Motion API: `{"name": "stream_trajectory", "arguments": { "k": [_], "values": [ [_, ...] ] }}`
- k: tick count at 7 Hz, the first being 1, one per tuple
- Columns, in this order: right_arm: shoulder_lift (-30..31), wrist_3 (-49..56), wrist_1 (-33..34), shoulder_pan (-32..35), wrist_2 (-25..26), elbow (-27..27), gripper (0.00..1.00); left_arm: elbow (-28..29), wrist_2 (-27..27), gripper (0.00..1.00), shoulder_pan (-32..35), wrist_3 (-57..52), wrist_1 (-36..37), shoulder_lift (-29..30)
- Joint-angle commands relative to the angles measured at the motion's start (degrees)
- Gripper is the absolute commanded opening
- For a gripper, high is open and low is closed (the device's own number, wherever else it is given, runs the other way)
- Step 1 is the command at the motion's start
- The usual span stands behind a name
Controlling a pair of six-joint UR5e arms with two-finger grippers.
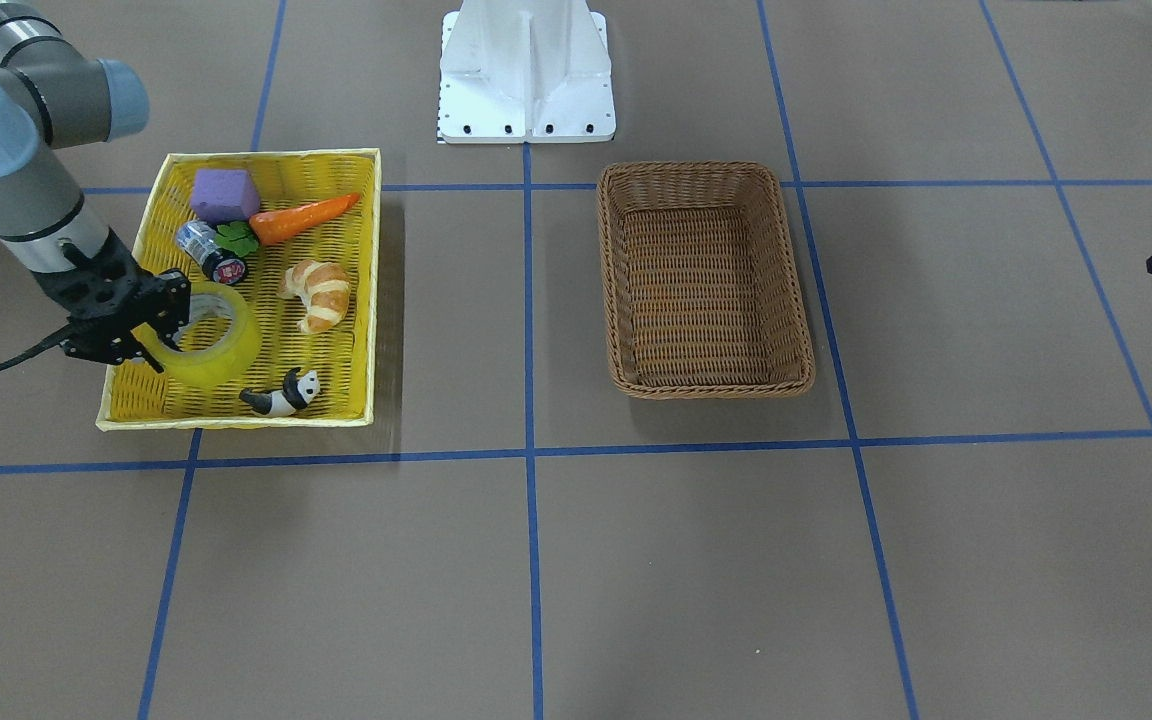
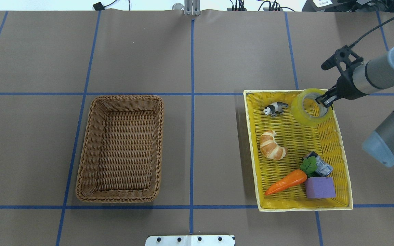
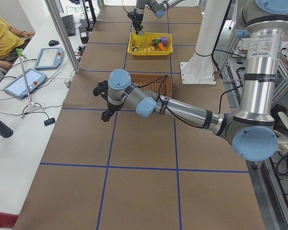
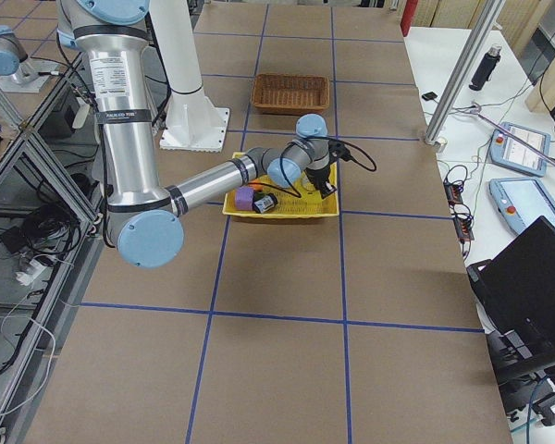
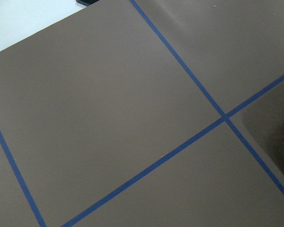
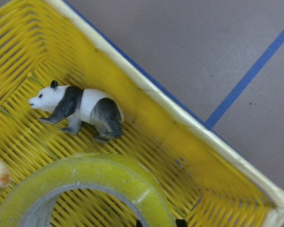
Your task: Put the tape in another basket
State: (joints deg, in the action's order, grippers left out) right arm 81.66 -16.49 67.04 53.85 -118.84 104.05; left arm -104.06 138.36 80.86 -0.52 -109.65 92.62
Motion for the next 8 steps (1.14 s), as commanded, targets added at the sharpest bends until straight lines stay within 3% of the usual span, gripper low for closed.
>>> {"name": "stream_trajectory", "arguments": {
  "k": [1, 3, 6, 8],
  "values": [
    [-7.16, -10.58, -0.15, 2.14, -1.13, -0.94, 0.00, -1.05, 0.24, 0.99, -1.22, 8.54, -2.91, 1.41],
    [-15.71, -21.18, -0.50, -0.57, 0.00, -3.06, 0.00, -0.97, -0.11, 0.99, -7.26, 28.72, -15.01, 4.82],
    [-21.70, -31.28, -4.87, -6.28, 6.59, -2.97, 0.00, -1.67, -1.33, 0.99, -15.96, 57.12, -30.84, 12.82],
    [-22.67, -38.58, -12.34, -11.10, 11.50, -2.89, 0.00, -4.56, -13.31, 0.99, -27.88, 68.86, -38.24, 14.78]
  ]
}}
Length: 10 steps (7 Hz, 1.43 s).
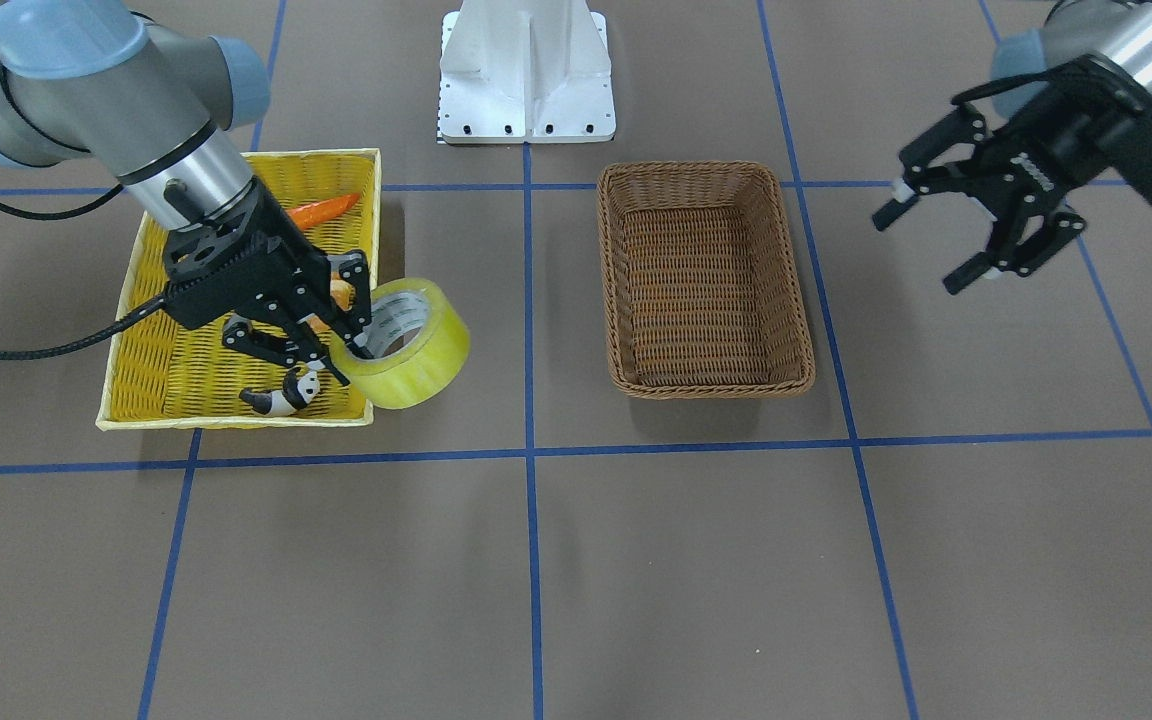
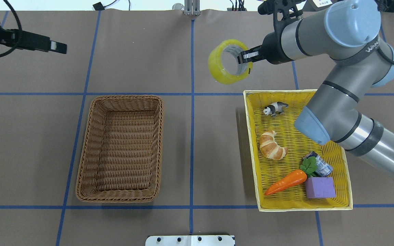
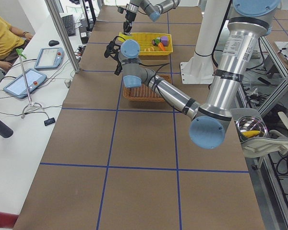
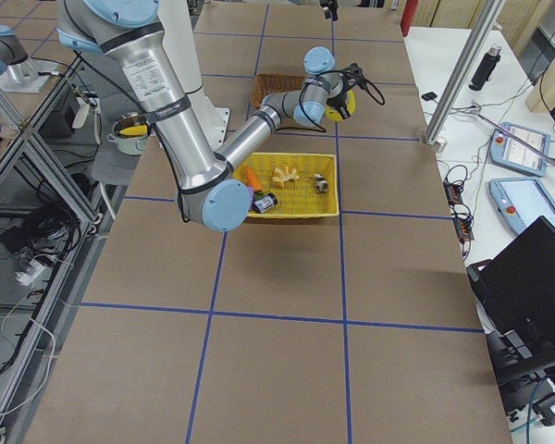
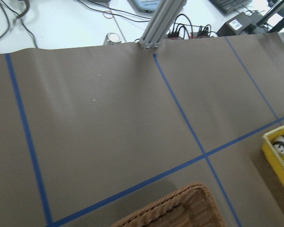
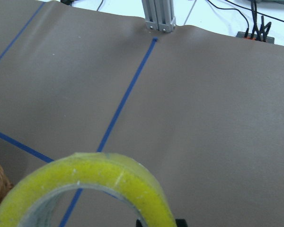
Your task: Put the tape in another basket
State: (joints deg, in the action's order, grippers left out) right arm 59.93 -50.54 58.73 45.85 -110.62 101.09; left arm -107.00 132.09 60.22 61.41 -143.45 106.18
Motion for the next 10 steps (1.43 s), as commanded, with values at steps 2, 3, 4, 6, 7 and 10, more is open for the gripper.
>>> {"name": "stream_trajectory", "arguments": {
  "k": [2, 3, 4, 6, 7, 10],
  "values": [
    [-4.99, -8.07, -4.32, -10.05, 12.76, 0.33, 0.00, -1.46, -18.23, 0.99, -17.82, 7.50, -4.82, 3.40],
    [-6.05, -8.35, -4.41, -11.82, 14.54, 0.60, 0.00, -1.02, -20.01, 0.99, -20.56, 8.19, -4.82, 5.33],
    [-6.49, -8.53, -4.41, -13.14, 16.12, 0.86, 0.00, -0.85, -21.07, 0.99, -21.45, 10.03, -5.00, 5.70],
    [-6.41, -8.70, -4.41, -14.38, 16.40, 2.26, 0.00, -0.67, -21.17, 0.99, -21.46, 10.22, -5.00, 5.53],
    [-6.15, -8.70, -4.41, -14.73, 16.49, 2.27, 0.00, -0.67, -21.17, 0.99, -21.55, 10.05, -5.00, 5.53],
    [-6.23, -8.35, -4.41, -16.57, 18.68, 1.92, 0.00, -0.58, -21.17, 0.01, -21.55, 12.40, -5.09, 5.88]
  ]
}}
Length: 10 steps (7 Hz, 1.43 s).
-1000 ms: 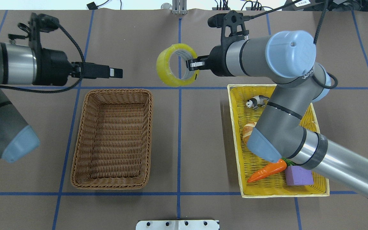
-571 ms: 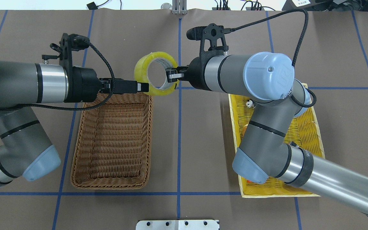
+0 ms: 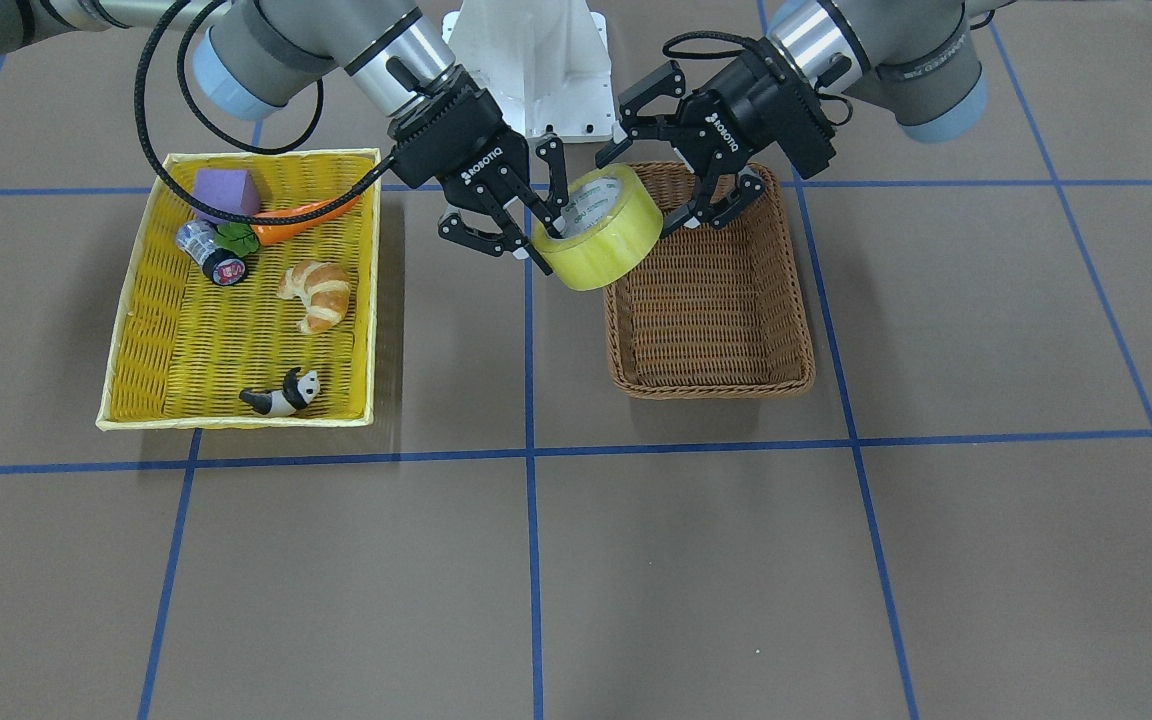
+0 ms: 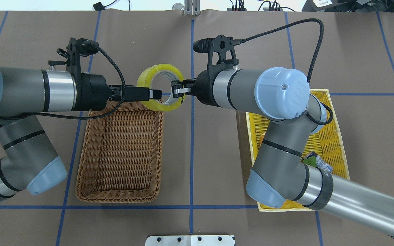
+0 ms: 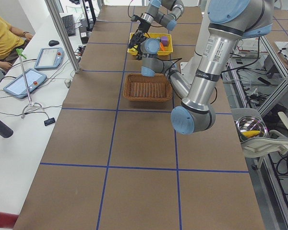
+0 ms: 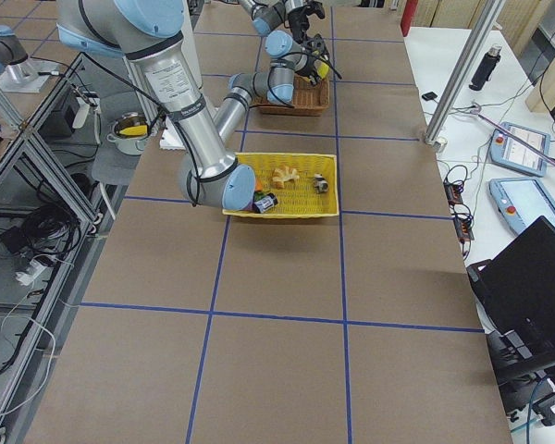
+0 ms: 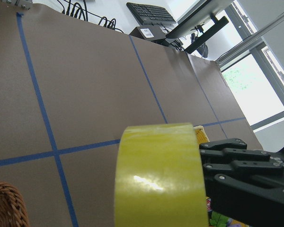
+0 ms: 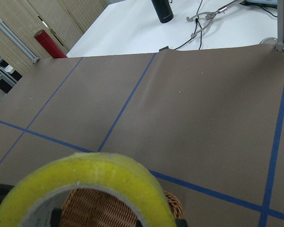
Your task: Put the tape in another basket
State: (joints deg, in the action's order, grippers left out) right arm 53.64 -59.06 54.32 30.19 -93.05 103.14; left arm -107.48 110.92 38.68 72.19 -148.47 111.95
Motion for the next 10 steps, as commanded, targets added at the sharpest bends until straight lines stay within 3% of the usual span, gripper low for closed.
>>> {"name": "stream_trajectory", "arguments": {
  "k": [1, 2, 4, 5, 6, 7, 8, 10],
  "values": [
    [0.50, 0.08, -2.00, -1.35, 1.38, 0.13, 0.88, -0.01, -0.09, 0.00, -0.01, 2.07, 0.02, 0.20],
    [2.94, -0.18, -6.29, -1.79, 1.64, 0.48, 1.00, 0.08, -0.09, 0.00, 0.08, 2.07, 0.02, 0.20],
    [8.03, 0.17, -8.53, -1.80, -0.01, 4.32, 1.00, 0.25, -0.18, 0.00, 0.34, 2.07, -0.07, 0.02],
    [9.97, 0.00, -8.35, -0.15, -4.20, 5.74, 1.00, 0.43, -0.18, 0.00, 0.52, 2.07, -0.07, -0.06],
    [10.34, -0.01, -5.22, 3.96, -7.29, 5.41, 1.00, 0.43, -0.18, 0.00, 0.52, 2.16, -0.15, -0.67],
    [9.82, 0.26, 3.25, 9.66, -10.45, 5.32, 1.00, 0.69, -0.09, 0.00, 0.35, 5.73, -0.59, -0.85],
    [9.90, 1.48, 9.69, 17.46, -18.23, 4.45, 1.00, 0.87, 0.00, 0.00, 0.17, 17.16, -1.99, -1.38],
    [9.82, 17.47, 18.33, 33.98, -38.94, -3.42, 1.00, 4.36, -0.61, 0.00, 0.00, 34.62, -11.61, -4.00]
  ]
}}
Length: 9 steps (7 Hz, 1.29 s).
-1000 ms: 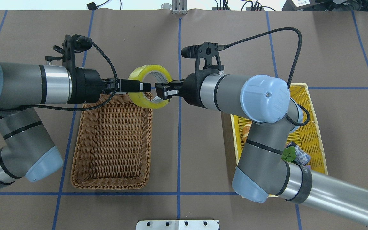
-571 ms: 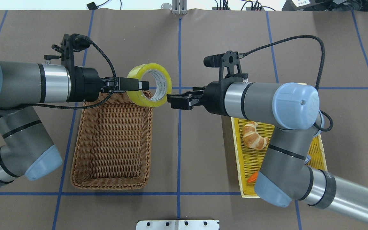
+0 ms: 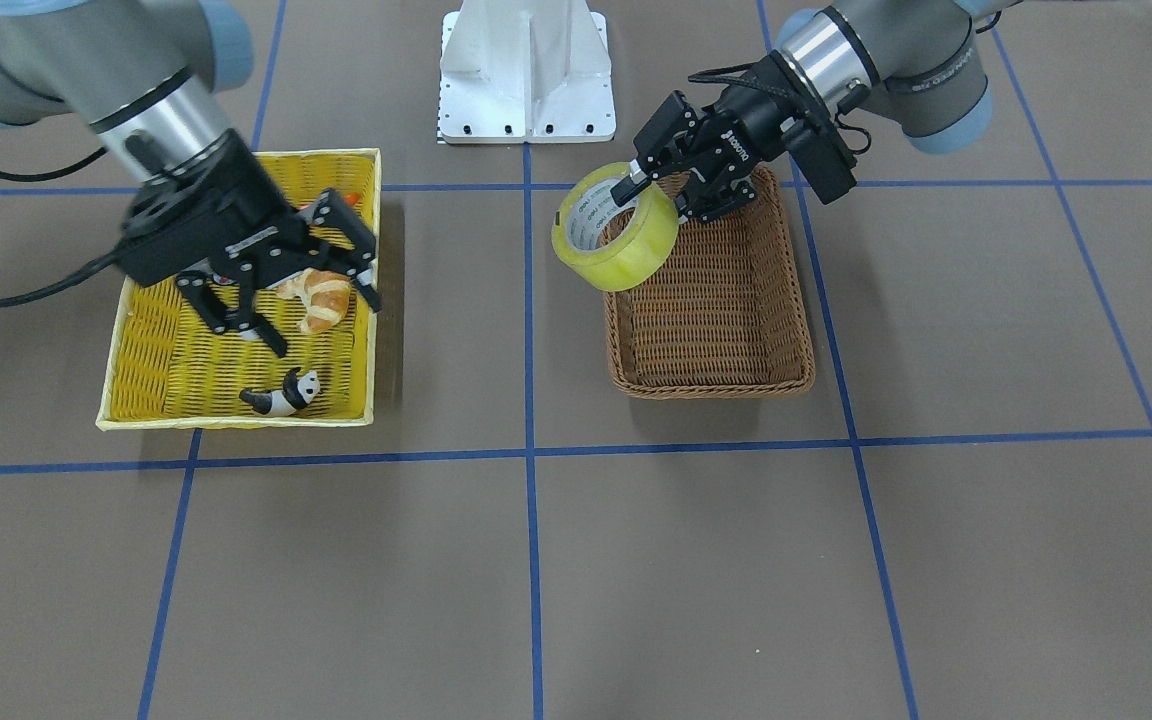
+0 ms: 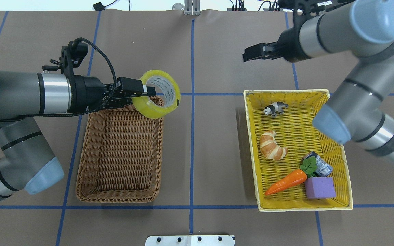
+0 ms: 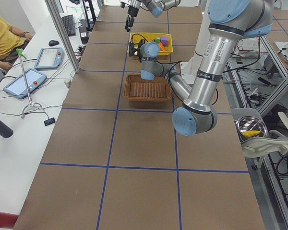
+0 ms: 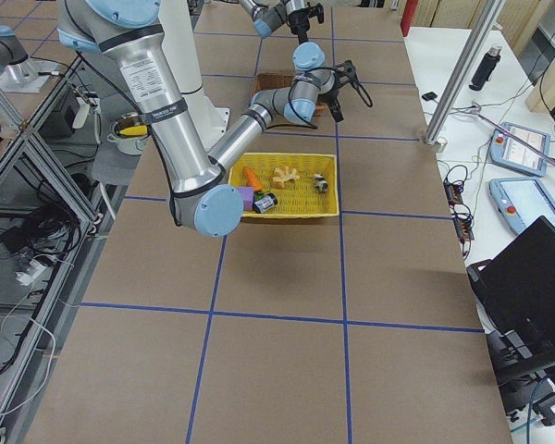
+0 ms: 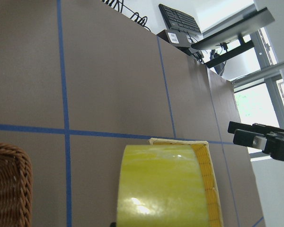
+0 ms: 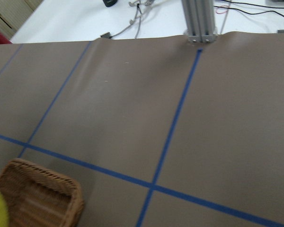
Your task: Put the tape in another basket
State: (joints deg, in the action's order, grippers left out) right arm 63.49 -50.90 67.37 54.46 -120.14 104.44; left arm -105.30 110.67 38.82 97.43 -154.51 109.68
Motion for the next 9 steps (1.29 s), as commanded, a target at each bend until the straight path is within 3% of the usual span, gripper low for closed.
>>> {"name": "stream_trajectory", "arguments": {
  "k": [1, 2, 4, 6, 7, 9],
  "values": [
    [0.58, 16.11, 7.57, 15.96, -15.87, -8.95, 1.00, 5.08, -2.37, 0.00, -0.33, 11.88, -11.98, -3.75],
    [2.41, 20.10, 8.03, 20.98, -16.61, -12.47, 1.00, 9.11, -3.35, 0.00, -0.50, 12.16, -17.70, -4.12],
    [5.58, 42.25, 14.58, 29.26, -17.68, -17.85, 1.00, 12.83, -5.36, 0.00, -1.90, 11.82, -21.01, -4.03],
    [10.40, 65.46, 25.75, 34.38, -9.29, -17.87, 1.00, 13.63, -7.13, 0.00, -3.14, 10.50, -21.01, -4.12],
    [15.21, 69.49, 25.53, 35.96, -7.41, -17.26, 1.00, 14.76, -7.31, 0.00, -3.23, 7.97, -21.01, -4.56],
    [17.55, 69.97, 25.53, 37.73, -7.57, -17.08, 1.00, 18.01, -7.22, 0.00, -3.32, 4.55, -21.10, -4.56]
  ]
}}
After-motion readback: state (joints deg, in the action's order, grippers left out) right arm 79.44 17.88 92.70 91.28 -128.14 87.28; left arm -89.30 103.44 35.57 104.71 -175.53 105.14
